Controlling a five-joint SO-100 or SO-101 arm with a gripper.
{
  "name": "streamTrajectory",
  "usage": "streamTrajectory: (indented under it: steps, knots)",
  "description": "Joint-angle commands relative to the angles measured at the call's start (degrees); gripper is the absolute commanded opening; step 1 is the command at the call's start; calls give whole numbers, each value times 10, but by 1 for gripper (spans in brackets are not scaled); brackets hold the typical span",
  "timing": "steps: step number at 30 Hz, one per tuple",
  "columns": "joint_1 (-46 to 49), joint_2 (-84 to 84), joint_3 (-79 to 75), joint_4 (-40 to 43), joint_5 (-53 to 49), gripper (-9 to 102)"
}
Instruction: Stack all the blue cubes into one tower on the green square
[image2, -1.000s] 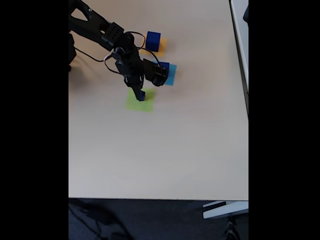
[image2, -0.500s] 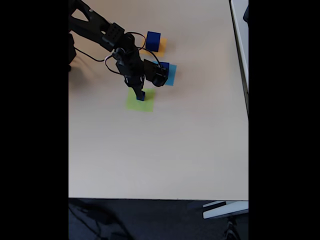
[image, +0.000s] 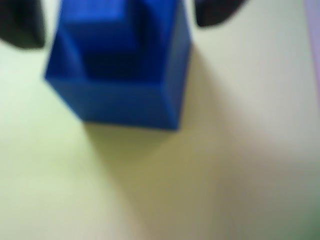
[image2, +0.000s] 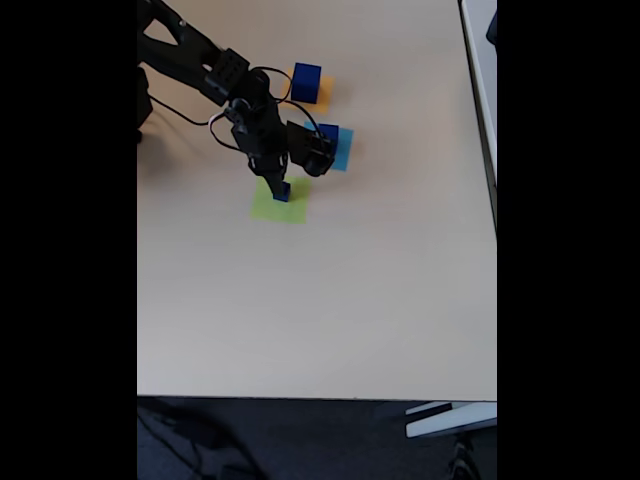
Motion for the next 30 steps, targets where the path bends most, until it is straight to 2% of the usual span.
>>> streamTrajectory:
  steps: [1, 30]
  knots:
    - [2, 8, -32, -1, -2, 14]
    - [11, 0, -34, -3, -7, 13]
